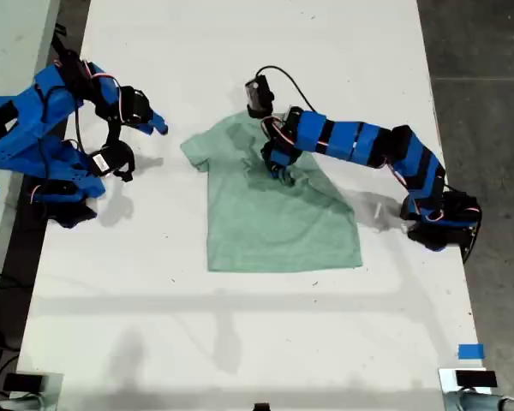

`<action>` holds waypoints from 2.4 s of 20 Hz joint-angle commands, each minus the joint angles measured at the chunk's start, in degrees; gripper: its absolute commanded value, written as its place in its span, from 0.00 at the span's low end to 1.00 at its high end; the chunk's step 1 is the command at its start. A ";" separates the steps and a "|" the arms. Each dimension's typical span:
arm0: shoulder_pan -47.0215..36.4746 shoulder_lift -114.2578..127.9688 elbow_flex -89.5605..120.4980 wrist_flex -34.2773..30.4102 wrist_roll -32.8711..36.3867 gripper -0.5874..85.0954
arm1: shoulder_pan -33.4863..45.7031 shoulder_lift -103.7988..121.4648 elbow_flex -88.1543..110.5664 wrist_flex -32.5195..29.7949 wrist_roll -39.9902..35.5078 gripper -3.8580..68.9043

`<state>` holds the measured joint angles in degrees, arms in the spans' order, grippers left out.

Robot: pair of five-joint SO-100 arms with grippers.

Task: Fold tshirt

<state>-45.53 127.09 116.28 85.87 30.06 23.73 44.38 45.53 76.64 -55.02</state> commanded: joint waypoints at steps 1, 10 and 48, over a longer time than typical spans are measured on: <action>0.18 1.67 -0.26 -1.41 -0.97 0.15 | -0.88 5.63 -6.86 0.53 -1.58 0.56; -0.79 -6.68 -4.48 -2.46 -1.14 0.13 | 10.81 42.01 8.61 17.84 -9.93 0.43; -12.13 -46.05 -12.74 -13.54 8.61 0.01 | 11.34 79.01 49.31 11.69 -5.98 0.39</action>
<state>-54.58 73.74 102.57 70.49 38.32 34.72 120.41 95.19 90.09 -61.52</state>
